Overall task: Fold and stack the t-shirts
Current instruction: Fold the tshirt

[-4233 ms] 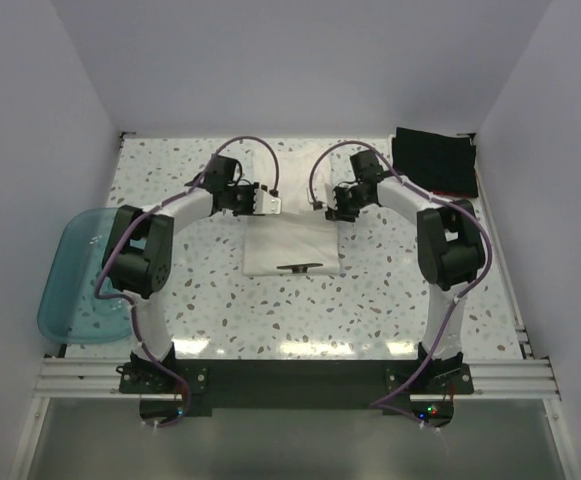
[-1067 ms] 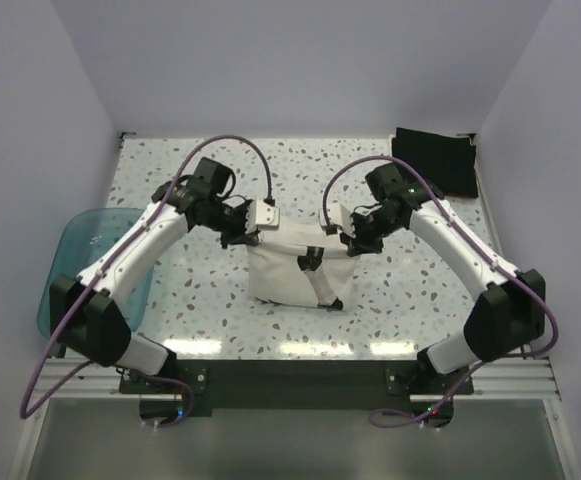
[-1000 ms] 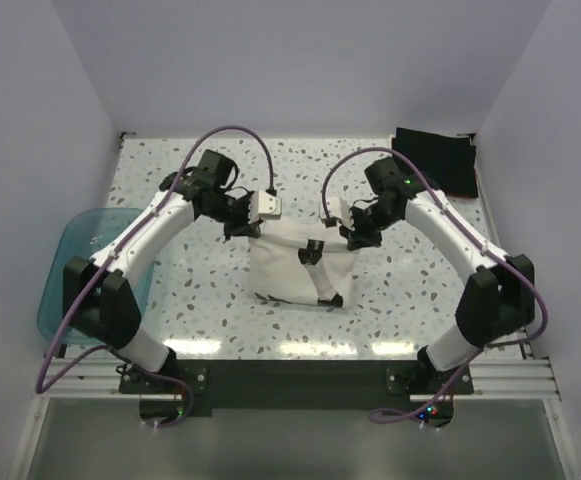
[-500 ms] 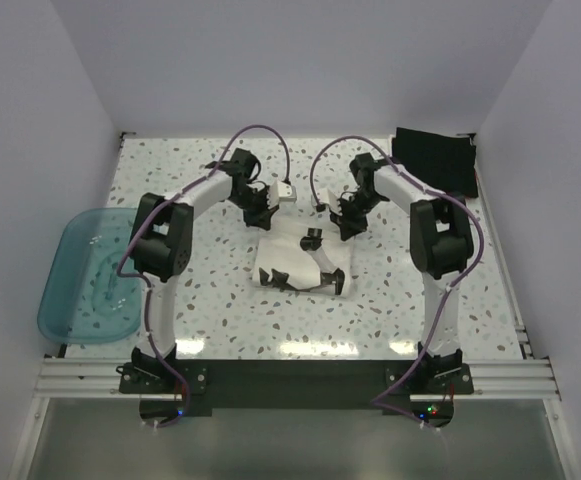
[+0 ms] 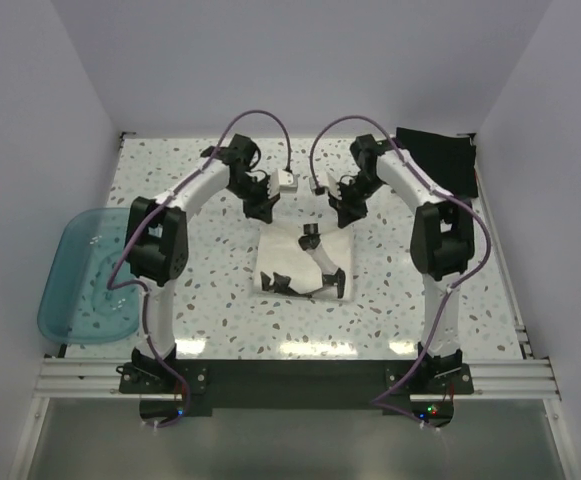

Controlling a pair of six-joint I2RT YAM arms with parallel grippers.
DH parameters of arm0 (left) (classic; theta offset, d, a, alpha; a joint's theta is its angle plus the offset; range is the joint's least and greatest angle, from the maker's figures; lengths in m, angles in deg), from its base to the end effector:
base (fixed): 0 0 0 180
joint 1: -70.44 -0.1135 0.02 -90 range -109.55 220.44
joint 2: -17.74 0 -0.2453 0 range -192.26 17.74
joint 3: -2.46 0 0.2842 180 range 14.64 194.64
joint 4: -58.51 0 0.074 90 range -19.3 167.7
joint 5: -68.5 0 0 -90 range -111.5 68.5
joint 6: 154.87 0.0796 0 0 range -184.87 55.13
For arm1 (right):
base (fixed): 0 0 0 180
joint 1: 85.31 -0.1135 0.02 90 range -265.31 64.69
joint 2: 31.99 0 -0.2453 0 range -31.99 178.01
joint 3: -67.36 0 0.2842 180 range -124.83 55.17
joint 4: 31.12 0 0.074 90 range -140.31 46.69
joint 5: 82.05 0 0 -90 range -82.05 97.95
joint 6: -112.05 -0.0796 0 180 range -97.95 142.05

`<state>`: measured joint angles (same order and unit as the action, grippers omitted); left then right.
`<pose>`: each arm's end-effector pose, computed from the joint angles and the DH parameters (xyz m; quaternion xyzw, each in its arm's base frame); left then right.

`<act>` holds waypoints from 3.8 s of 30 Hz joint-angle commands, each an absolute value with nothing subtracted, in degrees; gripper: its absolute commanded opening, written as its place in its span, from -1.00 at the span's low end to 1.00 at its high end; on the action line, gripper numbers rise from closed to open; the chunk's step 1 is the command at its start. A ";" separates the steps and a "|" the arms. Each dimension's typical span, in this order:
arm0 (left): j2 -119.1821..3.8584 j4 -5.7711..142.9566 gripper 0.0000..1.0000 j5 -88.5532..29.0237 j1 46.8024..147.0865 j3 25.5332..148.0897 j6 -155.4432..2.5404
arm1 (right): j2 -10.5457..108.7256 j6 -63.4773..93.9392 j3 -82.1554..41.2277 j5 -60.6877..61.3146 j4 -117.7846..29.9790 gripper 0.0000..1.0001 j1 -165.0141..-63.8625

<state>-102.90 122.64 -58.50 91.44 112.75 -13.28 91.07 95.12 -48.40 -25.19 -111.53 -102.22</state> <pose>0.4136 -0.2101 0.1409 0.5907 0.7320 -0.2695 0.2064 0.4096 0.1700 0.1424 -0.6815 0.6737 0.2426 0.1511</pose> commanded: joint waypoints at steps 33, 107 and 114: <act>-107.06 112.19 -1.00 -67.21 86.18 123.54 -14.42 | 95.54 93.15 -65.60 -23.26 -120.39 -1.00 -98.76; -102.06 94.51 0.10 -74.54 89.41 103.40 -60.77 | 89.97 41.14 -44.99 -41.00 -104.36 0.06 -89.44; -89.05 74.41 0.25 -52.36 104.36 90.08 -35.91 | 76.04 14.95 -27.46 -34.25 -85.15 0.22 -83.38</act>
<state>-93.45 85.13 -63.98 97.65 95.76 -52.25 79.64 28.22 -31.00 -38.39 -96.21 -86.20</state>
